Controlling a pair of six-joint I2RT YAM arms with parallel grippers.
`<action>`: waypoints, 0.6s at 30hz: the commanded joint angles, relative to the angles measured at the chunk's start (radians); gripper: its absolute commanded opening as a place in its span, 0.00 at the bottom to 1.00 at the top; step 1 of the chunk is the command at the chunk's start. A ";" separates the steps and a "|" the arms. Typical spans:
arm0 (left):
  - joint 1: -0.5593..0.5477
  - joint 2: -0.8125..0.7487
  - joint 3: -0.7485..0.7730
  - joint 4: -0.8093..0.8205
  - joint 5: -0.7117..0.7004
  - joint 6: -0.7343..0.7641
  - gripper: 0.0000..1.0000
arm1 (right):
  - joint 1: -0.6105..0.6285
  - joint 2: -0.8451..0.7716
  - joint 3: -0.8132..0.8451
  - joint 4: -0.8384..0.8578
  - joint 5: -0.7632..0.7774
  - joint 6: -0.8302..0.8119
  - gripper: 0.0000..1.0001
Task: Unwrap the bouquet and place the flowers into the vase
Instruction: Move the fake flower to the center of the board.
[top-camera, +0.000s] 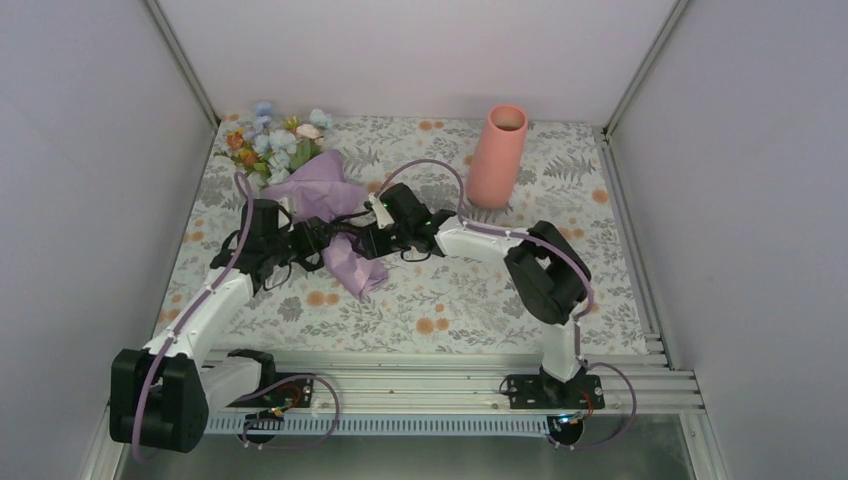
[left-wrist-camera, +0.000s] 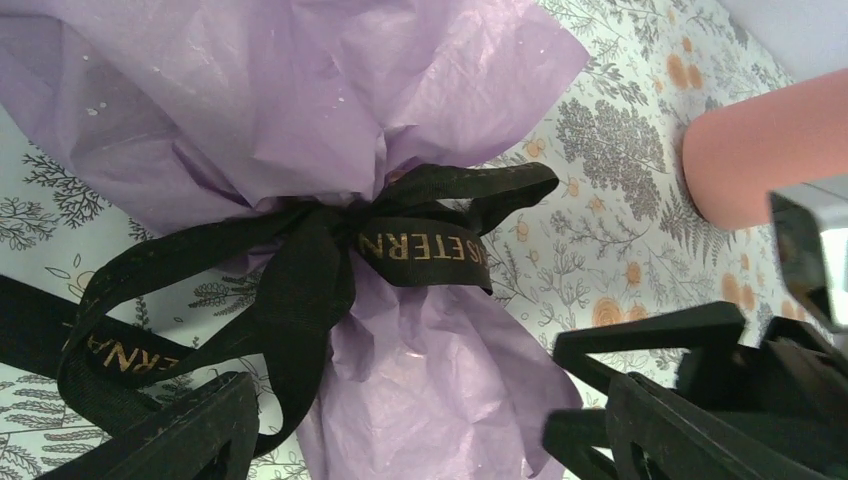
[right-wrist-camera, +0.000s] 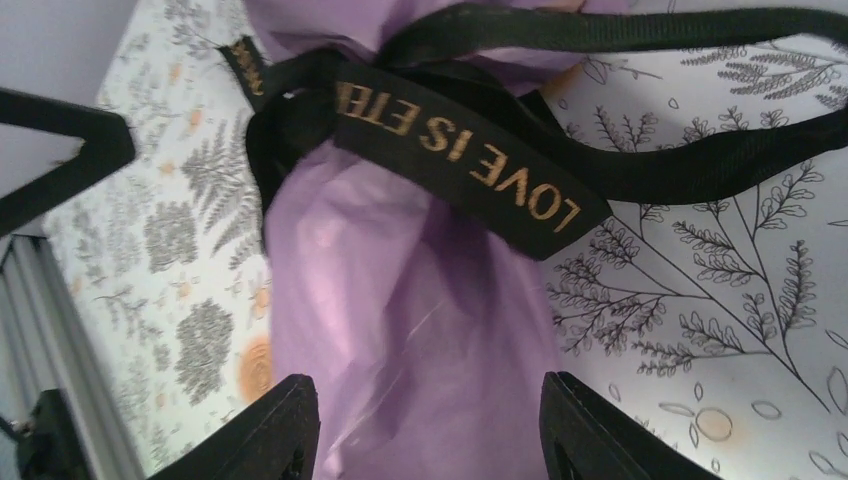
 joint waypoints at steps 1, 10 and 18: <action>0.007 0.023 -0.021 0.025 0.024 0.038 0.86 | 0.011 0.084 0.058 -0.016 0.011 -0.037 0.57; 0.005 0.069 -0.052 0.043 0.031 0.056 0.77 | -0.003 0.085 -0.003 0.005 0.013 -0.031 0.56; 0.005 0.087 -0.059 0.054 0.029 0.077 0.69 | -0.026 0.019 -0.100 0.063 -0.035 -0.020 0.35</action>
